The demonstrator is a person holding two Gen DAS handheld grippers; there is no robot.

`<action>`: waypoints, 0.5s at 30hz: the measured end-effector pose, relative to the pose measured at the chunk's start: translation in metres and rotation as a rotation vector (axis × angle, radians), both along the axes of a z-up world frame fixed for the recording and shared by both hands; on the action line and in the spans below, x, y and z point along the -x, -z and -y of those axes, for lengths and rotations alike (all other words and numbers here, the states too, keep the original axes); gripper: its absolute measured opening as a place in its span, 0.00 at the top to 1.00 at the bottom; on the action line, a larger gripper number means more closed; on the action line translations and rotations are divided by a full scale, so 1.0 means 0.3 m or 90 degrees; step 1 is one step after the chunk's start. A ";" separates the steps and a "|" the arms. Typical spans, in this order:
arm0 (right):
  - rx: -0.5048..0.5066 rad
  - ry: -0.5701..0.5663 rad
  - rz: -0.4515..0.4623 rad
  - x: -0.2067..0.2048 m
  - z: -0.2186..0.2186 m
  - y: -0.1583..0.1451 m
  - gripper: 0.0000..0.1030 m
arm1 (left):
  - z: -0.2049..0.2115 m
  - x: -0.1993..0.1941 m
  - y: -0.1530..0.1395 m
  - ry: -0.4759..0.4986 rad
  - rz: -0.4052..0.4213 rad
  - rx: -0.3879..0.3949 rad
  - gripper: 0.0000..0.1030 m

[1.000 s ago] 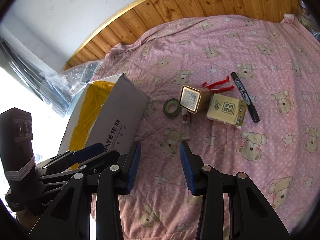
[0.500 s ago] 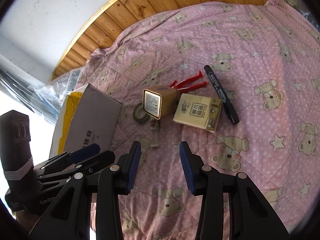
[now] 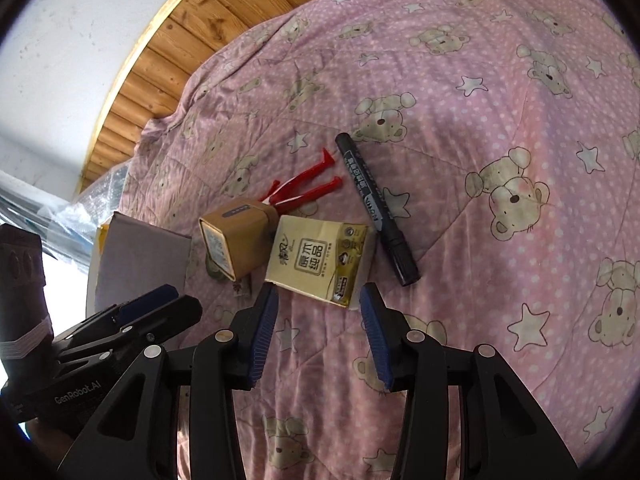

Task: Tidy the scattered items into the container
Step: 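Lower the left gripper toward the gold tin while the right approaches the tissue pack, then close the left gripper on the gold tin while the right closes on the tissue pack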

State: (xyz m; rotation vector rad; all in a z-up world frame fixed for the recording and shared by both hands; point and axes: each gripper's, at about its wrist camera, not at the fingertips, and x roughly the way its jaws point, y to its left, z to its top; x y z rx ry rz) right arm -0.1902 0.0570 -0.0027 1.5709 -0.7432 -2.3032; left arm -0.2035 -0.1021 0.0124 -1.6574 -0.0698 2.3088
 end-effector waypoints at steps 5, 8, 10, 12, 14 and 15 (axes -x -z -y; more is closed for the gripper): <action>0.019 -0.001 0.017 0.050 -0.016 0.061 0.55 | -0.024 0.074 0.040 -0.004 0.005 0.013 0.43; 0.028 -0.007 0.028 0.078 -0.019 0.097 0.55 | -0.032 0.113 0.061 -0.005 0.006 0.015 0.43; 0.034 -0.015 0.033 0.095 -0.014 0.120 0.55 | -0.042 0.136 0.079 -0.002 0.010 0.021 0.42; 0.039 -0.023 0.029 0.107 -0.006 0.129 0.54 | -0.052 0.157 0.099 0.001 0.014 0.025 0.41; 0.042 -0.031 0.022 0.119 0.004 0.132 0.52 | -0.063 0.179 0.123 0.004 0.021 0.029 0.41; 0.042 -0.036 0.018 0.126 0.010 0.132 0.50 | -0.066 0.189 0.138 0.002 0.025 0.030 0.41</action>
